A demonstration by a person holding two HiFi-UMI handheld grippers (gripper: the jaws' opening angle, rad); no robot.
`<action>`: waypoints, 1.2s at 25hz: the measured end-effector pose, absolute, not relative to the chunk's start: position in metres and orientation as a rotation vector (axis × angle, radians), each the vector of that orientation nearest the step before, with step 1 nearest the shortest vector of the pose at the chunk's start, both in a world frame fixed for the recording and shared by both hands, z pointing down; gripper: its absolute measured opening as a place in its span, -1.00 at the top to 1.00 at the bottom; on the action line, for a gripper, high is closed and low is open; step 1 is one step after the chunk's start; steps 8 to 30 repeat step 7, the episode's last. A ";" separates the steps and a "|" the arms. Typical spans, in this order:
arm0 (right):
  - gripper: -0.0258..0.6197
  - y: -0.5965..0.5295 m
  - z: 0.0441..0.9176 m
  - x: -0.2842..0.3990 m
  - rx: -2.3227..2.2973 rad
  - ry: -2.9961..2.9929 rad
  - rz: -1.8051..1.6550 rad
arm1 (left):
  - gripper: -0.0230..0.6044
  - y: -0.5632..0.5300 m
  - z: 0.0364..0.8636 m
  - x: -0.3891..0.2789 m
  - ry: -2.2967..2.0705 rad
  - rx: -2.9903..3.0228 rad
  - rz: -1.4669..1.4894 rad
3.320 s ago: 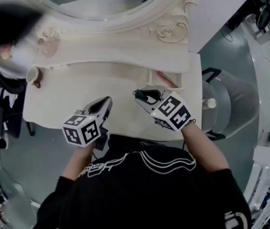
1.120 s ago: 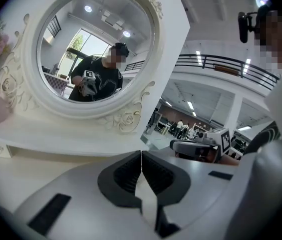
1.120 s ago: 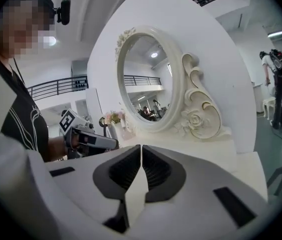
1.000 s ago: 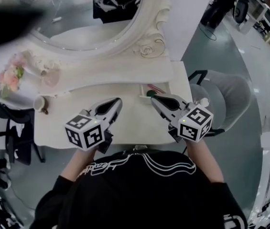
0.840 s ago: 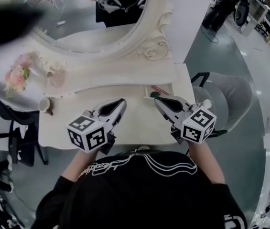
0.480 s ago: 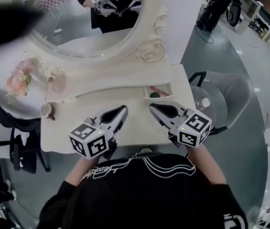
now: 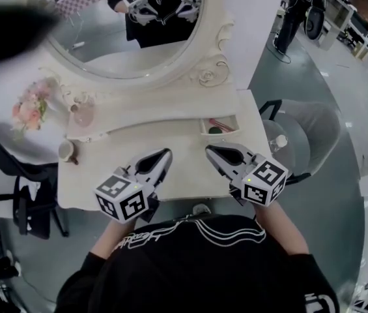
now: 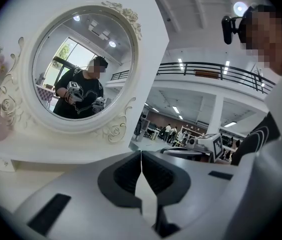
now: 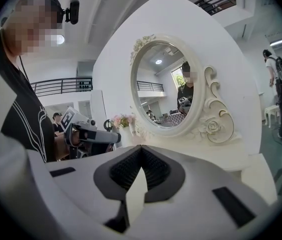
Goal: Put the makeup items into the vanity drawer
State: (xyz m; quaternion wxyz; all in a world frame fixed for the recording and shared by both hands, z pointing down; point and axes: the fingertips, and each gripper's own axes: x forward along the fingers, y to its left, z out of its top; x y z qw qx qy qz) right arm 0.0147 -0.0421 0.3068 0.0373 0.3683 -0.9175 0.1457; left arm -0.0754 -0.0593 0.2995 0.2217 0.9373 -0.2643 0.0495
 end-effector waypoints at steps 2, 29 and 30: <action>0.84 -0.042 0.312 0.013 1.138 -2.805 0.465 | 0.84 -0.060 0.305 -0.079 -0.729 2.584 0.139; 0.84 -0.042 0.318 0.011 1.170 -2.783 0.483 | 0.85 -0.061 0.317 -0.084 -0.709 2.559 0.153; 0.84 -0.042 0.318 0.011 1.170 -2.783 0.483 | 0.85 -0.061 0.317 -0.084 -0.709 2.559 0.153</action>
